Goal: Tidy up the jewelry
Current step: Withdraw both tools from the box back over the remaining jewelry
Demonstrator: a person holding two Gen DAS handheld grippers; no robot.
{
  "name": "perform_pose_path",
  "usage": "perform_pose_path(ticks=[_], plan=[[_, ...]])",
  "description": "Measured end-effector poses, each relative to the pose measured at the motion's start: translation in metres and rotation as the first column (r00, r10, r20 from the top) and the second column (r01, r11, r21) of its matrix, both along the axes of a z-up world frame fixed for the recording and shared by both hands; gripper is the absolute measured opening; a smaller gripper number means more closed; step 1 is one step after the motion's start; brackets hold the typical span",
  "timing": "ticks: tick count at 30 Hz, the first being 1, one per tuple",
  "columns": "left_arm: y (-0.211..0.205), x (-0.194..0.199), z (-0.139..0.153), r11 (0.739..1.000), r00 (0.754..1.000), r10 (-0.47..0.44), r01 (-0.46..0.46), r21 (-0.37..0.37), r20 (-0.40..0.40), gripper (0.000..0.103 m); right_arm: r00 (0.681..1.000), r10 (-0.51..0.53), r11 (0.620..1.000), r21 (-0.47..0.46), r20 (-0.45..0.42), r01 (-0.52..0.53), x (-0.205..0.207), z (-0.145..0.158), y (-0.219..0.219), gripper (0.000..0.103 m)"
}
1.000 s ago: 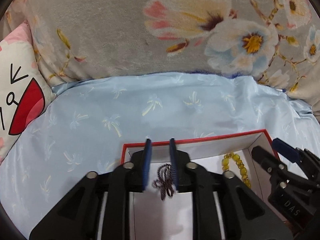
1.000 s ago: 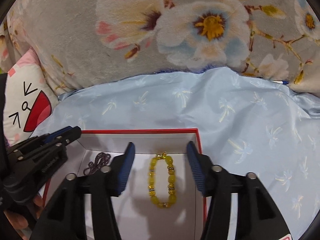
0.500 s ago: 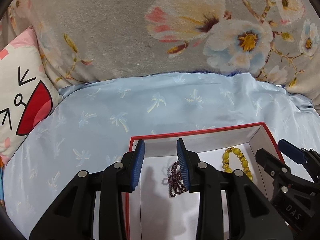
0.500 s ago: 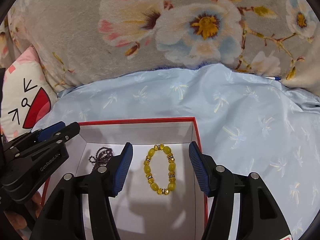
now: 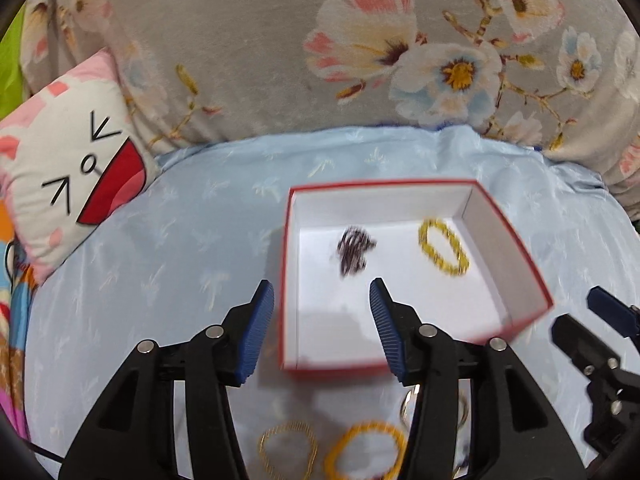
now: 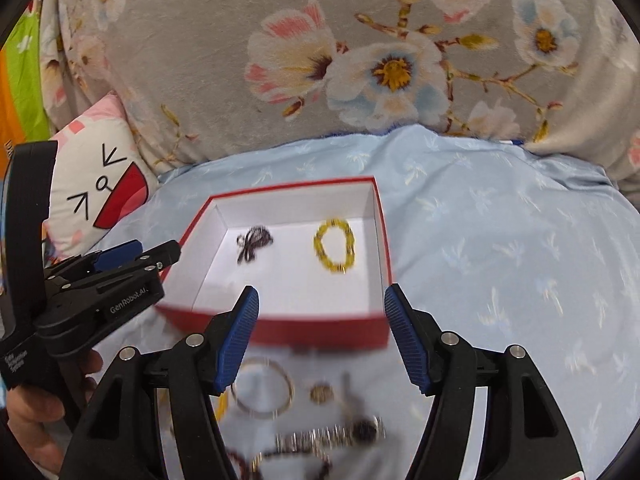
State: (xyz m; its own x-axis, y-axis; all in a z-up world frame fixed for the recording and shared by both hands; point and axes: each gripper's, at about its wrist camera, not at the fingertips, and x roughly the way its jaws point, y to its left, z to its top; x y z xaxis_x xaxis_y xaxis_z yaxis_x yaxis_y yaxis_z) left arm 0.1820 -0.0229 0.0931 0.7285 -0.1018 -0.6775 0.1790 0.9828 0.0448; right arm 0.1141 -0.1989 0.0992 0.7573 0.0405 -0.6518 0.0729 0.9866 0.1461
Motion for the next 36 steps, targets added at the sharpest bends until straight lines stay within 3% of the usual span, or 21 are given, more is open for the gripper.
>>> perform_pose_path(ticks=[8, 19, 23, 36], plan=[[0.051, -0.063, -0.033, 0.992, 0.992, 0.081, -0.089, -0.087, -0.094, 0.048, 0.995, -0.042, 0.998, 0.036, -0.091, 0.045, -0.073, -0.039, -0.008, 0.064], [0.064, -0.117, -0.068, 0.994, 0.987, 0.056, -0.069, -0.082, -0.152, 0.048, 0.988, -0.044, 0.997, 0.051, -0.145, 0.052, -0.112, -0.071, -0.005, 0.064], [0.055, -0.12, -0.073, 0.993, 0.986, 0.019, -0.039, -0.113, -0.168, 0.048, 0.988, -0.035, 0.998, 0.05, -0.152, 0.043, -0.112, -0.074, 0.0, 0.064], [0.025, -0.108, -0.086, 0.993, 0.986, -0.038, 0.019, -0.116, -0.16, 0.043, 0.988, -0.026, 0.999, 0.039, -0.155, 0.032, -0.111, -0.077, 0.005, 0.064]])
